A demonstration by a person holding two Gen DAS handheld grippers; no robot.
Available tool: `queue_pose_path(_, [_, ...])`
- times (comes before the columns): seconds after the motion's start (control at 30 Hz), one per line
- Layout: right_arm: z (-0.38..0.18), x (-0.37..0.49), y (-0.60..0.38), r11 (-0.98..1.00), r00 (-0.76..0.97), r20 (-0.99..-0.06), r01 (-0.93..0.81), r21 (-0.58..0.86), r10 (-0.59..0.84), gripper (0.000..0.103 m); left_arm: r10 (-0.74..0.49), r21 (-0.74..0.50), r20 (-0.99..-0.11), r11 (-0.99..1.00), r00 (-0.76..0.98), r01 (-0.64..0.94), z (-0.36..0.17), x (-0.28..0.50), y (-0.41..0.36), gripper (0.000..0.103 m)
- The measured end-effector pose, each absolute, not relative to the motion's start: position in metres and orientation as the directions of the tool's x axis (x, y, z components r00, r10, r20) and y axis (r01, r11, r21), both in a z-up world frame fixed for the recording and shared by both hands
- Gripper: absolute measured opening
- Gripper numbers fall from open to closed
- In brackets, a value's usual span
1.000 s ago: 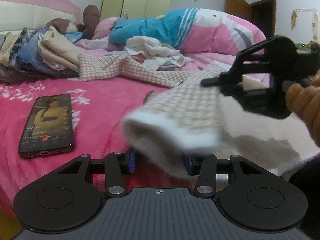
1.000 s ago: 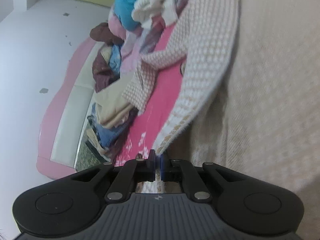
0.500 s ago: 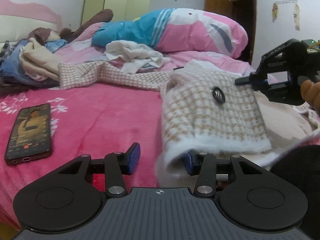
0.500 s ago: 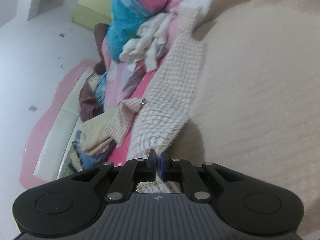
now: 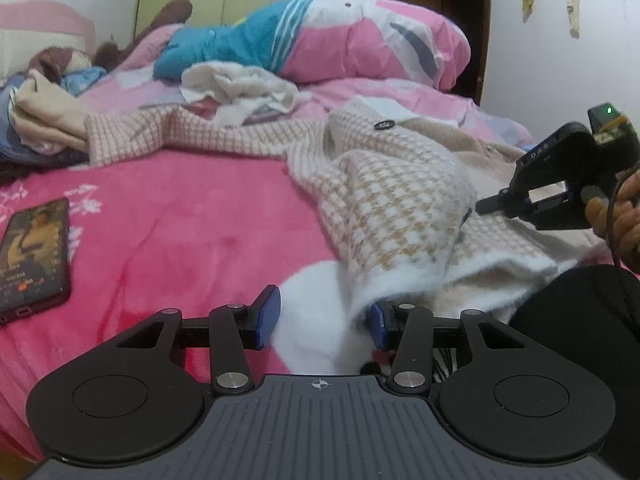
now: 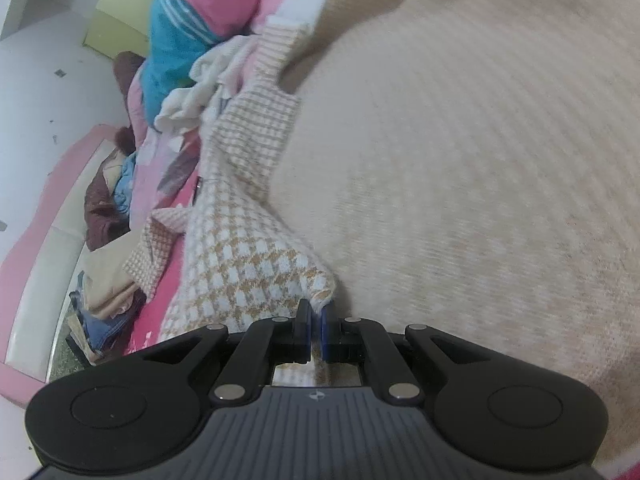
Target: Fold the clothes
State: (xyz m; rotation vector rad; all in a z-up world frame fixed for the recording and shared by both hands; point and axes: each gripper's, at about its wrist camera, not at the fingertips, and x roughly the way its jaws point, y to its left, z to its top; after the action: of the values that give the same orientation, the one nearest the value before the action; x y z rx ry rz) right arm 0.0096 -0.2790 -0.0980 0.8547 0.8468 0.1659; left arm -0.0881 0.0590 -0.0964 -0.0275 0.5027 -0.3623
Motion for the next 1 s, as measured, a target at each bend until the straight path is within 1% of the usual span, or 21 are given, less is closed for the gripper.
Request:
queue_pose_path(0.07, [-0.102, 0.007, -0.284, 0.639, 0.669, -0.572, 0.186, 0.747, 0.474, 0.004, -0.383, -0.170, -0.480, 0.923, 0.790, 0.345, -0.094, -0.085, 0.067, 0.046])
queue_pose_path(0.13, [-0.103, 0.006, -0.287, 0.617, 0.656, -0.559, 0.176, 0.767, 0.508, 0.006, -0.434, -0.265, -0.485, 0.900, 0.759, 0.346, -0.091, -0.081, 0.080, 0.047])
queue_pose_path(0.27, [-0.109, 0.001, -0.290, 0.571, 0.608, -0.534, 0.156, 0.806, 0.587, 0.008, -0.508, -0.443, -0.477, 0.844, 0.717, 0.303, -0.091, -0.072, 0.106, 0.050])
queue_pose_path(0.33, [-0.112, -0.003, -0.289, 0.546, 0.573, -0.521, 0.146, 0.825, 0.633, 0.010, -0.527, -0.498, -0.472, 0.821, 0.707, 0.280, -0.092, -0.068, 0.113, 0.051])
queue_pose_path(0.43, [-0.115, -0.008, -0.283, 0.538, 0.514, -0.516, 0.120, 0.835, 0.685, 0.011, -0.531, -0.520, -0.471, 0.812, 0.704, 0.265, -0.093, -0.066, 0.114, 0.051])
queue_pose_path(0.57, [-0.115, -0.012, -0.275, 0.548, 0.459, -0.520, 0.082, 0.832, 0.720, 0.012, -0.520, -0.507, -0.476, 0.821, 0.709, 0.261, -0.094, -0.065, 0.107, 0.051])
queue_pose_path(0.63, [-0.107, -0.016, -0.273, 0.579, 0.474, -0.530, 0.052, 0.814, 0.703, 0.011, -0.526, -0.513, -0.476, 0.817, 0.704, 0.264, -0.093, -0.066, 0.107, 0.051])
queue_pose_path(0.7, [-0.098, -0.021, -0.272, 0.612, 0.493, -0.540, 0.020, 0.791, 0.682, 0.006, -0.549, -0.525, -0.473, 0.804, 0.689, 0.280, -0.091, -0.066, 0.108, 0.051])
queue_pose_path(0.8, [-0.076, -0.031, -0.287, 0.637, 0.564, -0.512, -0.032, 0.770, 0.647, 0.004, -0.599, -0.542, -0.460, 0.774, 0.655, 0.327, -0.087, -0.070, 0.112, 0.052])
queue_pose_path(0.83, [-0.070, -0.034, -0.294, 0.644, 0.582, -0.506, -0.040, 0.764, 0.636, 0.004, -0.614, -0.548, -0.451, 0.763, 0.648, 0.343, -0.085, -0.071, 0.113, 0.053])
queue_pose_path(0.9, [-0.062, -0.037, -0.305, 0.672, 0.598, -0.522, -0.038, 0.739, 0.608, 0.004, -0.633, -0.548, -0.435, 0.750, 0.641, 0.369, -0.081, -0.070, 0.112, 0.058])
queue_pose_path(0.93, [-0.062, -0.036, -0.308, 0.692, 0.597, -0.540, -0.035, 0.721, 0.593, 0.004, -0.629, -0.537, -0.430, 0.755, 0.648, 0.376, -0.081, -0.066, 0.107, 0.060])
queue_pose_path(1.0, [-0.064, -0.036, -0.306, 0.753, 0.577, -0.606, -0.025, 0.657, 0.547, 0.004, -0.620, -0.513, -0.422, 0.765, 0.662, 0.390, -0.079, -0.058, 0.098, 0.066])
